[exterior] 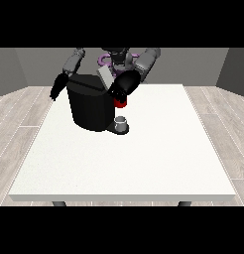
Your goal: Insert the coffee pod into the coffee machine and close the lid
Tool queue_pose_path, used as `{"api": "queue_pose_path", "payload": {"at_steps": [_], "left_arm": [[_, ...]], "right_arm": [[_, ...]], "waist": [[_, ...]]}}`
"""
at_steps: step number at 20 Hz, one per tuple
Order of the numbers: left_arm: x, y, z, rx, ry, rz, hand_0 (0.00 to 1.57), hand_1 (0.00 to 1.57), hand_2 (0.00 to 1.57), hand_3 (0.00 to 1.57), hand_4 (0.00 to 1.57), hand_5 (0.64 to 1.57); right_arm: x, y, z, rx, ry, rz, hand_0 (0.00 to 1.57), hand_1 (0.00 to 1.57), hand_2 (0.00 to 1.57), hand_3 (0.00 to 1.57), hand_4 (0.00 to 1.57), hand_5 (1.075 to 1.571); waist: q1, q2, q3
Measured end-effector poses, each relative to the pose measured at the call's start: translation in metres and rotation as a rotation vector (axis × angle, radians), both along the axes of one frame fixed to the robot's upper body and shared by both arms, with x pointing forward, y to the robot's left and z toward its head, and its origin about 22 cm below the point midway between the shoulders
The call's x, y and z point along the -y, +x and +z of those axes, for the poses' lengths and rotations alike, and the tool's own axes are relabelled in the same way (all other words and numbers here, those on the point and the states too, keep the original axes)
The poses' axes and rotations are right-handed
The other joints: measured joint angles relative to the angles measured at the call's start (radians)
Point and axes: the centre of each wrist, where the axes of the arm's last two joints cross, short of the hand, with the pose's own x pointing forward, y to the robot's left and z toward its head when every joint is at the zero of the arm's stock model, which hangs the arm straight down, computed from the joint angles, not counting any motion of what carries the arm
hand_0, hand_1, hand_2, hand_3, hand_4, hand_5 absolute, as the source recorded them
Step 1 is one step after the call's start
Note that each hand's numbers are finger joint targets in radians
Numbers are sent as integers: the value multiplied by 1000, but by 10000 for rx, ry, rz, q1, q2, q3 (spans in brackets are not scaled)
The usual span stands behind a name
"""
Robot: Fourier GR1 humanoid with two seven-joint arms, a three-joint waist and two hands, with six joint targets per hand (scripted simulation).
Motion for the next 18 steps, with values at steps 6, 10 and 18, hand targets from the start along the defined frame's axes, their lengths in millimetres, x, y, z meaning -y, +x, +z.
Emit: {"api": "queue_pose_path", "payload": {"at_steps": [6,10,18], "left_arm": [[-1,-2,5,510,524,-118,742,742,871,653,0,1571],[-5,-2,3,684,828,-15,0,0,635,508,0,1571],[-8,-2,9,708,951,131,0,0,432,326,0,1571]], "right_arm": [[6,3,5,22,-122,-105,0,0,0,0,108,1571],[1,0,0,-21,-84,-127,0,0,0,0,112,1571],[2,1,-2,-133,-252,-264,0,0,0,0,117,1571]], "waist": [[47,105,10],[49,56,17],[135,32,9]]}}
